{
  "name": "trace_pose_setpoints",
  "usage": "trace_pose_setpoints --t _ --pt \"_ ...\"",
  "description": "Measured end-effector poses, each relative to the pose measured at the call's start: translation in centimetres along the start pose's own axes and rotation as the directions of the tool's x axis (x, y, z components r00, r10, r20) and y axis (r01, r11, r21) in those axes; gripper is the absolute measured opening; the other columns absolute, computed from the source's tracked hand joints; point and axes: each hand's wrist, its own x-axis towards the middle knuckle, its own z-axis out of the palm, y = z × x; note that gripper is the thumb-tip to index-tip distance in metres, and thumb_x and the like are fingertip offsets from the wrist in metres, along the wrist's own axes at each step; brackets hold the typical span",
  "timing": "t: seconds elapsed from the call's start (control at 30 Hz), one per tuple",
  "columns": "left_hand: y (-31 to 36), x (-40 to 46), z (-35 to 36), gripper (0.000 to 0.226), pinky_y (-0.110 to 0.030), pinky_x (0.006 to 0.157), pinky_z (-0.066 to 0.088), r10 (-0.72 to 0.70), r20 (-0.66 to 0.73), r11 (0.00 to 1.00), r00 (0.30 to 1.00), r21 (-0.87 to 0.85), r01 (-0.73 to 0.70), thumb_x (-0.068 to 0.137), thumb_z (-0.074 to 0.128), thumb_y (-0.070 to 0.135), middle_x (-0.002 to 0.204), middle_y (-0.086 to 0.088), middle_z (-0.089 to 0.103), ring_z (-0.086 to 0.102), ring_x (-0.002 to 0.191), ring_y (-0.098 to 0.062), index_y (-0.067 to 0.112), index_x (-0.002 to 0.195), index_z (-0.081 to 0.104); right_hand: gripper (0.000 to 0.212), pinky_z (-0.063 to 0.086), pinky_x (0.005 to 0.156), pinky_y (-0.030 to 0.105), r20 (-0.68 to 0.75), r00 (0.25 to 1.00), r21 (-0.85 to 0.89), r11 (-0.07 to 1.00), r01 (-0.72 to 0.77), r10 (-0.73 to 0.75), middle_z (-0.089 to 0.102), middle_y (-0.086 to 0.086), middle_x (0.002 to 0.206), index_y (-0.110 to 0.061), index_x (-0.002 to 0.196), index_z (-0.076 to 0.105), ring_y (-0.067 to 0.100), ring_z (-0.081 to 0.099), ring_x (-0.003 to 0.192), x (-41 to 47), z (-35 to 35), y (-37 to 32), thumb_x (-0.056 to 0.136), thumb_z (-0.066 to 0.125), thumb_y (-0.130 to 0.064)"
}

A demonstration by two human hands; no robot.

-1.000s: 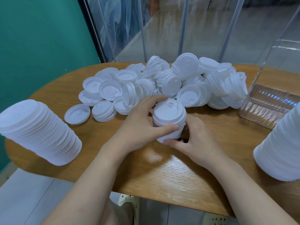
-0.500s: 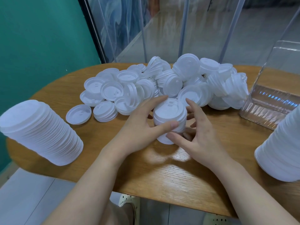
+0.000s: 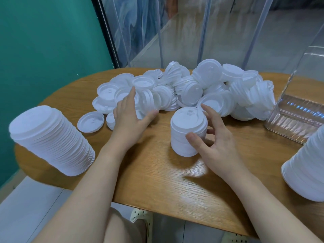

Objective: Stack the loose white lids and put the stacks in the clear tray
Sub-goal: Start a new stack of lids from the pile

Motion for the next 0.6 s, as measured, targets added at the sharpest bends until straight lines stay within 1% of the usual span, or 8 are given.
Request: trace_pose_setpoints --t 0.07,0.13,0.23,0.33,0.4,0.43,0.5,0.6 --pt "-0.2 0.4 0.5 0.090 -0.046 0.124 0.019 0.012 0.028 0.999 1.000 0.036 -0.013 0.093 0.064 0.059 0.162 0.003 0.034 0.023 0.147 -0.020 0.028 0.164 0.017 0.073 0.051 0.083 0.010 0.023 1.000 -0.009 1.000 0.003 -0.003 0.059 -0.036 0.124 -0.049 0.140 0.044 -0.011 0.057 0.114 0.0 0.0 -0.2 0.074 0.071 -0.064" --pt "-0.6 0.6 0.8 0.086 -0.046 0.123 0.018 0.034 0.028 0.995 0.999 0.092 -0.037 0.094 0.062 0.059 0.159 0.003 0.038 0.025 0.146 -0.020 0.026 0.163 0.021 0.065 0.051 0.085 0.011 0.040 0.999 -0.027 1.000 0.008 -0.007 0.057 -0.042 0.123 -0.050 0.136 0.047 -0.012 0.056 0.114 0.0 -0.1 -0.3 0.078 0.076 -0.055" --pt "-1.0 1.0 0.8 0.082 -0.042 0.121 0.017 0.053 0.023 0.992 0.998 0.117 -0.055 0.096 0.061 0.058 0.156 0.001 0.040 0.028 0.145 -0.020 0.026 0.162 0.024 0.058 0.047 0.087 0.007 0.043 0.999 -0.039 0.999 0.006 -0.004 0.057 -0.042 0.121 -0.054 0.130 0.047 -0.012 0.056 0.115 0.0 -0.2 -0.4 0.080 0.076 -0.047" --pt "-1.3 1.6 0.9 0.081 -0.042 0.121 0.015 0.032 0.042 0.993 0.999 0.113 -0.037 0.098 0.051 0.064 0.161 -0.002 0.036 0.026 0.149 -0.022 0.026 0.163 0.021 0.056 0.046 0.086 0.006 0.042 0.999 -0.039 0.999 0.003 -0.002 0.058 -0.042 0.120 -0.059 0.126 0.046 -0.011 0.057 0.115 -0.2 -0.2 -0.5 0.079 0.078 -0.053" --pt "-1.4 2.1 1.1 0.080 -0.043 0.121 0.014 0.013 0.056 0.994 0.998 0.112 -0.019 0.099 0.043 0.068 0.160 -0.002 0.040 0.027 0.149 -0.022 0.025 0.163 0.020 0.056 0.049 0.087 0.010 0.042 0.999 -0.037 0.999 -0.003 0.005 0.059 -0.040 0.123 -0.061 0.126 0.047 -0.008 0.058 0.117 -0.2 -0.2 -0.4 0.077 0.074 -0.060" --pt "-1.4 2.2 1.2 0.079 -0.043 0.120 0.014 0.010 0.056 0.992 0.998 0.123 -0.017 0.100 0.042 0.068 0.158 -0.003 0.043 0.028 0.148 -0.022 0.025 0.163 0.021 0.056 0.051 0.088 0.014 0.044 0.999 -0.033 0.999 -0.011 0.012 0.059 -0.038 0.124 -0.062 0.126 0.047 -0.006 0.059 0.118 -0.2 -0.2 -0.4 0.076 0.072 -0.062" --pt "-1.2 2.1 1.2 0.079 -0.043 0.120 0.015 0.009 0.042 0.990 0.999 0.141 -0.015 0.099 0.046 0.067 0.153 -0.004 0.047 0.031 0.145 -0.022 0.023 0.161 0.026 0.056 0.053 0.090 0.019 0.051 0.998 -0.022 1.000 -0.021 0.022 0.060 -0.035 0.126 -0.064 0.126 0.048 -0.002 0.060 0.119 -0.2 -0.2 -0.3 0.075 0.073 -0.061" --pt "-0.6 1.7 0.8 0.080 -0.045 0.121 0.018 -0.018 0.002 0.992 1.000 0.122 0.018 0.096 0.056 0.064 0.152 -0.001 0.047 0.027 0.139 -0.019 0.023 0.159 0.030 0.056 0.052 0.090 0.016 0.052 0.998 -0.012 1.000 -0.019 0.019 0.061 -0.035 0.125 -0.065 0.125 0.048 -0.003 0.060 0.119 -0.2 -0.1 -0.3 0.077 0.076 -0.056"
